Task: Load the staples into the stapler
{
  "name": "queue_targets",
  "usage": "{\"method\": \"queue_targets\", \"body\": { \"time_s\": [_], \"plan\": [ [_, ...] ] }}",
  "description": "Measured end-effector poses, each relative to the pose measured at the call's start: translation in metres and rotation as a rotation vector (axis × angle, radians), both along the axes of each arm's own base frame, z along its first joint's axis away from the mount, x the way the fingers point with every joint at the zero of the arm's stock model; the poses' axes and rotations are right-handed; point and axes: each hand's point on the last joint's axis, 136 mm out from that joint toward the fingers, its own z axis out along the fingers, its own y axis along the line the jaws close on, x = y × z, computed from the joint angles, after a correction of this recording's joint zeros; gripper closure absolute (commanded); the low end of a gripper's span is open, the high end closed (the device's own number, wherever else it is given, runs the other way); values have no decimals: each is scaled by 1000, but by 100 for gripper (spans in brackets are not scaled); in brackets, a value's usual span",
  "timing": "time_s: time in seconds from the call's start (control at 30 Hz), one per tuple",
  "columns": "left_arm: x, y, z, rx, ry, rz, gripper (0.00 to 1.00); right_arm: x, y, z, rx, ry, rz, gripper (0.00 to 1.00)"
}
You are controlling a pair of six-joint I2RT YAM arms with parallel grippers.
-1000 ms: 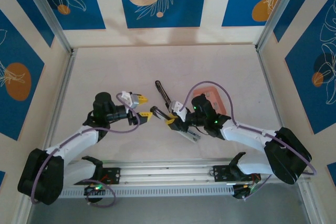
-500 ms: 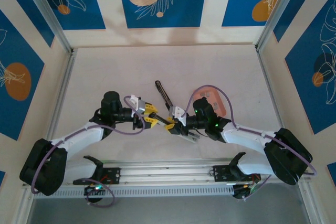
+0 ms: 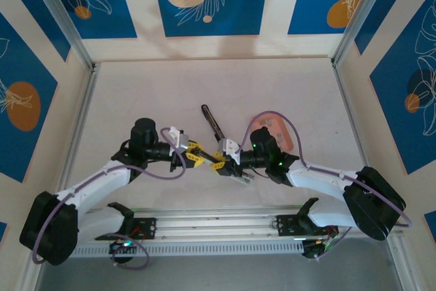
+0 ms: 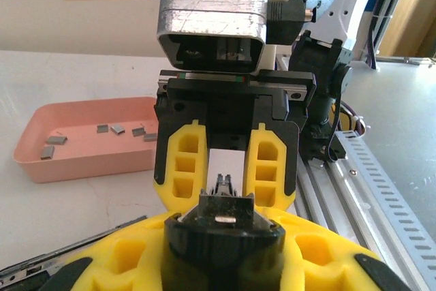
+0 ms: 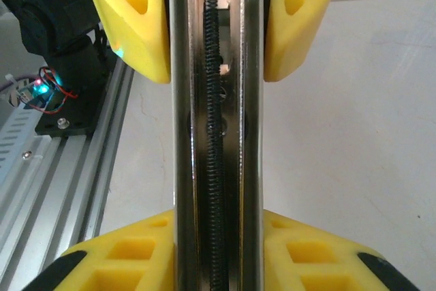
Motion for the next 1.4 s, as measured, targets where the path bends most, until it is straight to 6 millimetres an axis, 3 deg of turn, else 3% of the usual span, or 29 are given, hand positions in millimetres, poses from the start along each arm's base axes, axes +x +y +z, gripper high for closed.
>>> {"method": "queue_targets", "body": {
  "time_s": [0.13, 0.23, 0.5, 0.67, 0.87, 1.07, 1.23, 1.4],
  "plan": [
    [-6, 6, 3, 55, -29, 17, 97, 0, -4, 12, 31, 22, -34, 47],
    [-10, 13, 4, 117, -42, 31, 96, 1, -8, 24, 56, 64, -81, 42],
    [-19, 37, 8, 309, -96, 81, 95, 7, -20, 28, 25, 448, -295, 43],
    [-23, 58, -3, 478, -113, 107, 94, 0, -32, 4, -33, 768, -474, 45],
    [-28, 81, -16, 640, -123, 111, 94, -13, -36, -24, -111, 1021, -601, 44],
    [-24, 99, -28, 776, -127, 126, 94, -6, -16, -49, -218, 1175, -665, 44],
    [-22, 108, -33, 837, -147, 139, 93, -3, 7, -58, -292, 1223, -652, 45],
    [-20, 115, -37, 876, -152, 151, 93, 4, 26, -70, -358, 1263, -642, 51]
  ]
}}
